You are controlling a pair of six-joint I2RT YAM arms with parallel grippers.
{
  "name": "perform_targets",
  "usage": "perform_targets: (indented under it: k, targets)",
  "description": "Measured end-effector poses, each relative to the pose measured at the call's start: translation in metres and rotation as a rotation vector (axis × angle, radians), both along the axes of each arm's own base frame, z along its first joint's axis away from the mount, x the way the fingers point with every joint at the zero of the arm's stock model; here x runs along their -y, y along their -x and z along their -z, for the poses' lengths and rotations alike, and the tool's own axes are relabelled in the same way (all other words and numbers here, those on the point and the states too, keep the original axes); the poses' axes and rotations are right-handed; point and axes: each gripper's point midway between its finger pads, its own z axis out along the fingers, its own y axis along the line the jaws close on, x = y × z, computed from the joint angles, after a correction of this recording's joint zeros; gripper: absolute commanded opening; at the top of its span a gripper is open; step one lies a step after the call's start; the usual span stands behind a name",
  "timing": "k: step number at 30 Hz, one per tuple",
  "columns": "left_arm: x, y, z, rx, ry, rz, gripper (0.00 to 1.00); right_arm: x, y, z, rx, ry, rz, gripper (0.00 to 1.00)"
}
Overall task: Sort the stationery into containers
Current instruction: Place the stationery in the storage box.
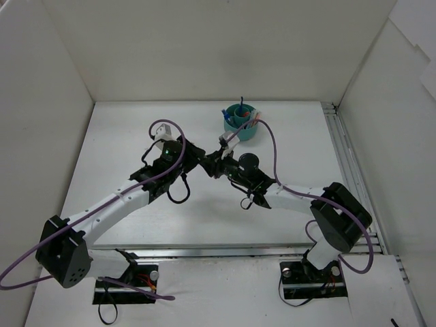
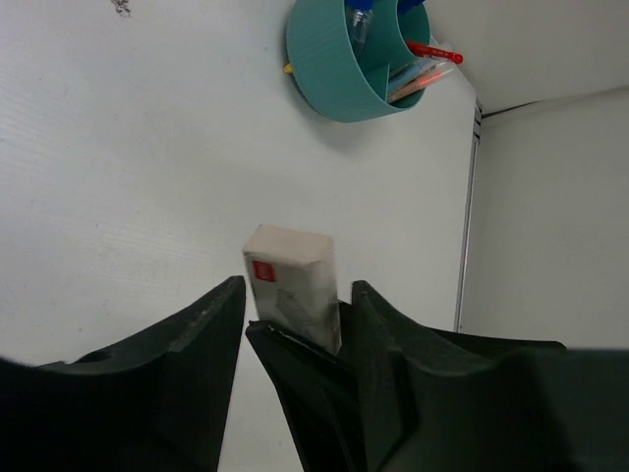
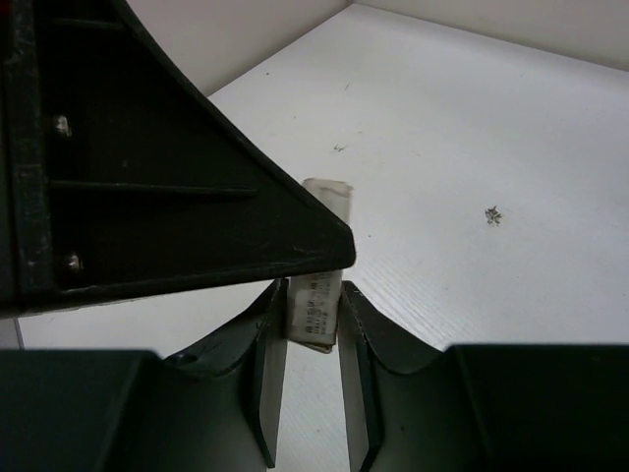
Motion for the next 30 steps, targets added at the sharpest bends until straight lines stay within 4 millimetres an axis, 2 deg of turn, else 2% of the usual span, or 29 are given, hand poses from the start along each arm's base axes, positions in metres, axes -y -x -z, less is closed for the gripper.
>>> perform_targets:
  k: [2,3,5,9,12,14,17,19,24,27,30]
  targets:
    - [0.0,0.0,0.001,0.0,-0.009,0.004,0.58,0.002,-0.003,-0.002,0.005,-0.006,0.012,0.07]
    - [0.0,0.001,0.002,0.0,-0.016,0.007,0.78,0.004,-0.005,-0.004,0.009,-0.009,0.02,0.07]
    - [-0.002,0.001,0.002,0.005,-0.032,0.006,0.99,0.012,-0.012,-0.009,0.009,-0.022,0.043,0.07]
    - [-0.013,0.005,-0.007,0.039,-0.055,-0.015,1.0,0.043,-0.038,-0.018,0.011,-0.046,0.123,0.01]
    - [-0.027,0.007,-0.023,0.084,-0.061,-0.044,1.0,0.071,-0.059,-0.018,0.004,-0.046,0.185,0.01]
    - [-0.042,0.006,-0.034,0.112,-0.071,-0.077,1.0,0.091,-0.073,-0.013,-0.018,-0.025,0.232,0.01]
    - [-0.072,0.003,-0.038,0.116,-0.113,-0.141,1.0,0.117,-0.098,-0.016,-0.066,0.048,0.297,0.0]
    - [-0.094,0.001,-0.038,0.113,-0.15,-0.184,1.0,0.129,-0.118,-0.036,-0.072,0.113,0.334,0.0]
    - [-0.143,0.008,-0.023,0.098,-0.253,-0.261,1.0,0.162,-0.175,-0.113,0.016,0.264,0.463,0.0]
    - [-0.161,0.014,-0.016,0.09,-0.31,-0.279,1.0,0.178,-0.201,-0.126,0.008,0.353,0.499,0.0]
    - [-0.173,0.017,-0.016,0.096,-0.356,-0.287,1.0,0.195,-0.228,-0.11,-0.045,0.443,0.509,0.01]
